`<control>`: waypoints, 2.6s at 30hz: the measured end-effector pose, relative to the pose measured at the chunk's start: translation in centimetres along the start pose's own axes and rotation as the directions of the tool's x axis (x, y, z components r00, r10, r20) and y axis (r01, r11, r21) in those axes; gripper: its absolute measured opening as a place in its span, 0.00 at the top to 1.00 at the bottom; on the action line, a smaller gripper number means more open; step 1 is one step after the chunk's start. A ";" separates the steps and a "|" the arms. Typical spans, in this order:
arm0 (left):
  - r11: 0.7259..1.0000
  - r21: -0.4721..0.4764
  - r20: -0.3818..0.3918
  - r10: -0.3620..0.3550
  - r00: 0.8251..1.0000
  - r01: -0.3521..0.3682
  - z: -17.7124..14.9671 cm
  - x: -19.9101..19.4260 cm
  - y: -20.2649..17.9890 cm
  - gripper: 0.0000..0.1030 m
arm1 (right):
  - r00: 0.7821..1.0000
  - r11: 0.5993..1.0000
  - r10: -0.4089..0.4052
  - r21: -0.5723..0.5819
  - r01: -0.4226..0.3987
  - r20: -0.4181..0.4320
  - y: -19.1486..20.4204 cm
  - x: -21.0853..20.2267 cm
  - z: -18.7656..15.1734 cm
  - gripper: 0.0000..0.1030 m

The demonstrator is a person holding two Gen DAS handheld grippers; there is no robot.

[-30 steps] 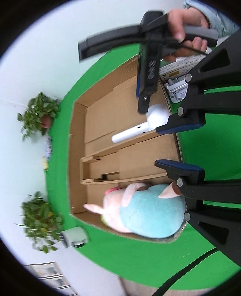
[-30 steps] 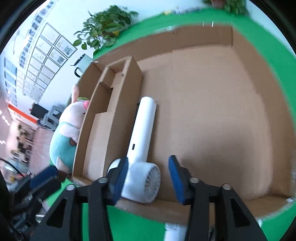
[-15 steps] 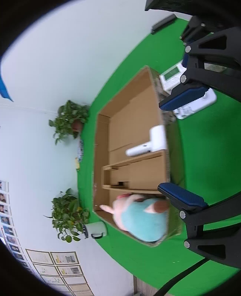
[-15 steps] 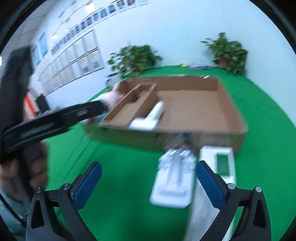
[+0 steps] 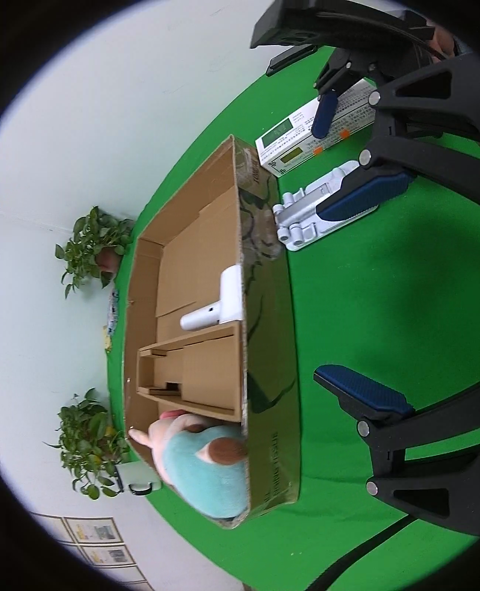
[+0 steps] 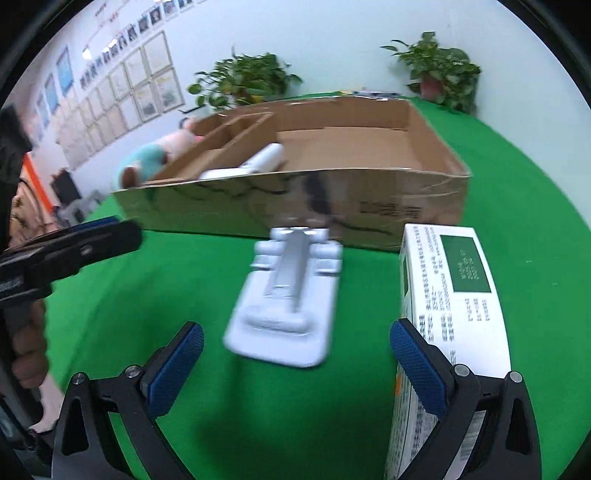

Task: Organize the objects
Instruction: 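Withdraw the right gripper from the box toward the white phone stand, then close the right gripper on the white phone stand, then lift the white phone stand with the right gripper toward the box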

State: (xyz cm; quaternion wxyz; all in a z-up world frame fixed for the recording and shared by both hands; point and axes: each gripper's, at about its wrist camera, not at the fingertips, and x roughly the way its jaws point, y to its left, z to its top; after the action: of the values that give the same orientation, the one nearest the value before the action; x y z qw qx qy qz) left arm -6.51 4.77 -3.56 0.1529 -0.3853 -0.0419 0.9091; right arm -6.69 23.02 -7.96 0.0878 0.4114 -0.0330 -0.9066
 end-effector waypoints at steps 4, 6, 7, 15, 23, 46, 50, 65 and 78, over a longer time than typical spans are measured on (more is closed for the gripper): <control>1.000 -0.013 -0.021 -0.017 1.000 0.016 -0.1 0.5 0.1 0.22 | 0.999 1.000 0.028 0.004 -0.028 -0.026 1.5 0.6 0.9 0.01; 0.999 -0.025 -0.034 -0.023 0.999 0.022 -0.2 0.7 0.2 0.22 | 0.999 1.000 -0.002 0.005 0.002 -0.050 2.4 1.4 1.1 0.05; 0.999 -0.027 -0.039 -0.024 0.999 0.023 -0.3 0.7 0.2 0.23 | 0.997 1.000 -0.010 0.011 0.011 -0.071 2.6 2.0 1.3 0.07; 0.988 -0.114 -0.078 -0.114 0.990 0.105 -1.2 0.6 1.6 0.23 | 0.989 0.996 -0.084 -0.014 0.083 -0.124 3.2 2.6 -0.1 0.36; 0.901 -0.249 -0.187 -0.404 0.896 0.354 -3.4 3.0 0.6 0.24 | 0.997 0.998 0.065 0.025 -0.064 -0.034 4.1 -1.4 -2.6 0.01; 0.826 -0.395 -0.214 -0.508 0.835 0.401 -4.7 6.0 -0.1 0.63 | 0.980 0.975 0.183 0.144 -0.171 -0.075 3.9 1.9 -3.7 0.35; 0.846 -0.366 -0.216 -0.482 0.849 0.387 -4.8 5.3 -0.9 0.66 | 0.980 0.976 0.184 0.134 -0.172 -0.077 4.5 1.9 -3.8 0.35; 0.887 -0.153 -0.079 -0.451 0.889 0.436 0.9 -0.9 -4.2 0.75 | 0.989 0.991 0.107 0.067 -0.114 0.100 5.7 -2.3 1.0 0.40; 0.895 -0.021 -0.005 -0.446 0.895 0.446 8.3 -4.1 -5.3 0.77 | 0.970 0.996 0.079 0.020 -0.086 0.231 4.8 -7.3 7.5 0.43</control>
State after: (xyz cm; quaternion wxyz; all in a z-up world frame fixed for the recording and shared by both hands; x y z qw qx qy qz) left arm -8.45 8.83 6.10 0.3536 -0.3713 -0.1370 0.8475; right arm -7.01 19.57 3.03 0.1148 0.3032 -0.0733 -0.9431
